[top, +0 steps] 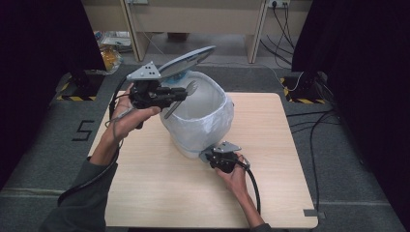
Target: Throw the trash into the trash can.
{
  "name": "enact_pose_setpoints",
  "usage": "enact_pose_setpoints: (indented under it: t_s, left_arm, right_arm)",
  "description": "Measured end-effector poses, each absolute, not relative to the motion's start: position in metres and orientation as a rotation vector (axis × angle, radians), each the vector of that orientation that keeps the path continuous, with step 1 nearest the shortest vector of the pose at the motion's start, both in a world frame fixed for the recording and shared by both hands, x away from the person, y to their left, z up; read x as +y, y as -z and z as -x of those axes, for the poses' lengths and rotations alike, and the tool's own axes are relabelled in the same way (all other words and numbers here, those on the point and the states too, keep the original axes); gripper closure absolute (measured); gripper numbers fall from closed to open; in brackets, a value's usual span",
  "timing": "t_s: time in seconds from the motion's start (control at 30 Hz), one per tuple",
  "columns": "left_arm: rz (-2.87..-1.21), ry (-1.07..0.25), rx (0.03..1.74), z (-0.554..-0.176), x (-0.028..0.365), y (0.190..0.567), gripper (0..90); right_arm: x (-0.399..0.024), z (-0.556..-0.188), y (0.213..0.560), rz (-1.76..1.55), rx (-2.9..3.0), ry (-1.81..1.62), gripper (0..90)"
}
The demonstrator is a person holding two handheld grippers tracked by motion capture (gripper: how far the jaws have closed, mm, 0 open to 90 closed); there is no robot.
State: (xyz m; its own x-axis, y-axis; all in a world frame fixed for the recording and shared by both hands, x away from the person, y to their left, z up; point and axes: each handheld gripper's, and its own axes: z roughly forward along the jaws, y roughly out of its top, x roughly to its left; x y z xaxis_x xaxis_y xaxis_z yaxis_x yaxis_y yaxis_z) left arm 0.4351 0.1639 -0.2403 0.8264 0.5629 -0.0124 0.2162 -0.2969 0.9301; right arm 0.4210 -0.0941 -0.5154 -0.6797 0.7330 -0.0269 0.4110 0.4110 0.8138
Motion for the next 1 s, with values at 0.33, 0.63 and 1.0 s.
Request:
enact_pose_setpoints:
  t_s: [0.33, 0.63, 1.0]
  left_arm:
    - [-1.871, -0.401, 0.602, -0.449, 0.150, 0.233, 79.8]
    - [-1.870, -0.422, 0.627, -0.458, 0.141, 0.239, 79.8]
    - [-1.871, -0.470, 0.654, -0.463, 0.135, 0.251, 79.7]
  right_arm:
    - [-0.094, -0.421, 0.515, -0.980, 2.292, -1.163, 66.8]
    - [-0.094, -0.421, 0.515, -0.979, 2.292, -1.163, 66.9]
    - [-0.094, -0.421, 0.515, -0.978, 2.293, -1.163, 66.8]
